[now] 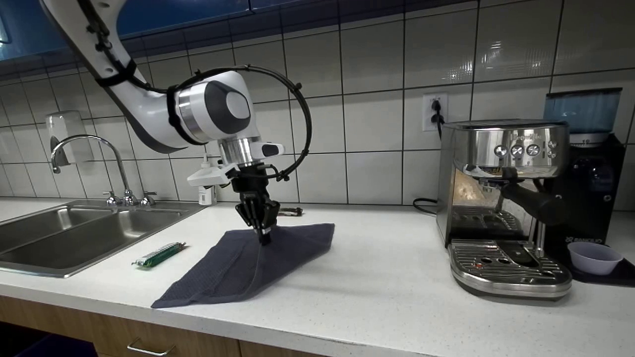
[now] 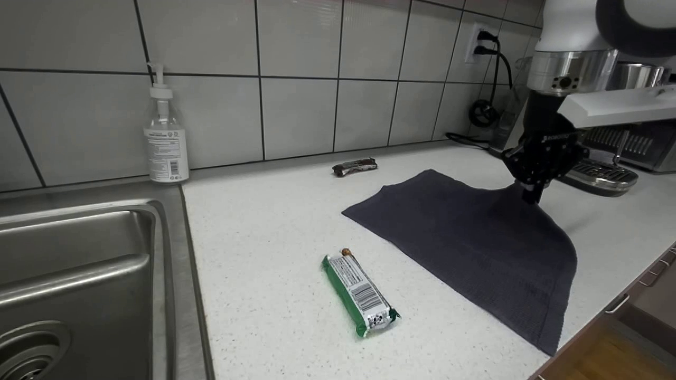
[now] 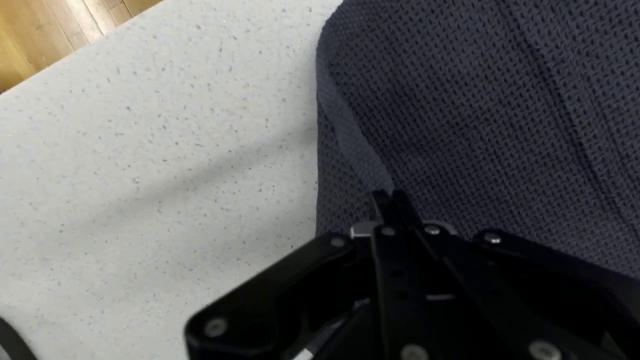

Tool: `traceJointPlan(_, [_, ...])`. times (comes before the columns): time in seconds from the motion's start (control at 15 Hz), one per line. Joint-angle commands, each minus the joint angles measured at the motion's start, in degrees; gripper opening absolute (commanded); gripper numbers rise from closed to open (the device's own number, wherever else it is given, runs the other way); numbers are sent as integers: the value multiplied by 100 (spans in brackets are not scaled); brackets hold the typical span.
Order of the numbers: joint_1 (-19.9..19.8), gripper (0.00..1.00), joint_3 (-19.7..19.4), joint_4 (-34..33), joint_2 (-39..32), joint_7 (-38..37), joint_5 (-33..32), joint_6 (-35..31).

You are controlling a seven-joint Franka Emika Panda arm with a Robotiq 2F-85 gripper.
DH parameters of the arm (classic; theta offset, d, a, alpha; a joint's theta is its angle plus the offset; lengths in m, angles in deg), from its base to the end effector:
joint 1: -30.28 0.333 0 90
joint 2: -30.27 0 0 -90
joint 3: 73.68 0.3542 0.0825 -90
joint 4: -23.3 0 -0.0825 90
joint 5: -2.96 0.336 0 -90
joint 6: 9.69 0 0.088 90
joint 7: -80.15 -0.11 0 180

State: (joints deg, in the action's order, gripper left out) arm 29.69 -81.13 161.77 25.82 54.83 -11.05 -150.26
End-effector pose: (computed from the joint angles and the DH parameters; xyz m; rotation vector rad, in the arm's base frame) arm 0.4570 -0.0647 0.3482 2.9196 -0.5761 -0.0244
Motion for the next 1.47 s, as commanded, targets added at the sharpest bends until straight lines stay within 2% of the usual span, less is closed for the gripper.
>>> traceJointPlan(0.0, [-80,1,140,-193,10,570,295,83])
traceJointPlan(0.33, [-48,1,242,-356,-34,934,586,129])
traceJointPlan(0.8, [39,1,451,-552,-127,967,926,165])
traceJointPlan(1.4, [139,1,633,-963,-395,1298,1033,223])
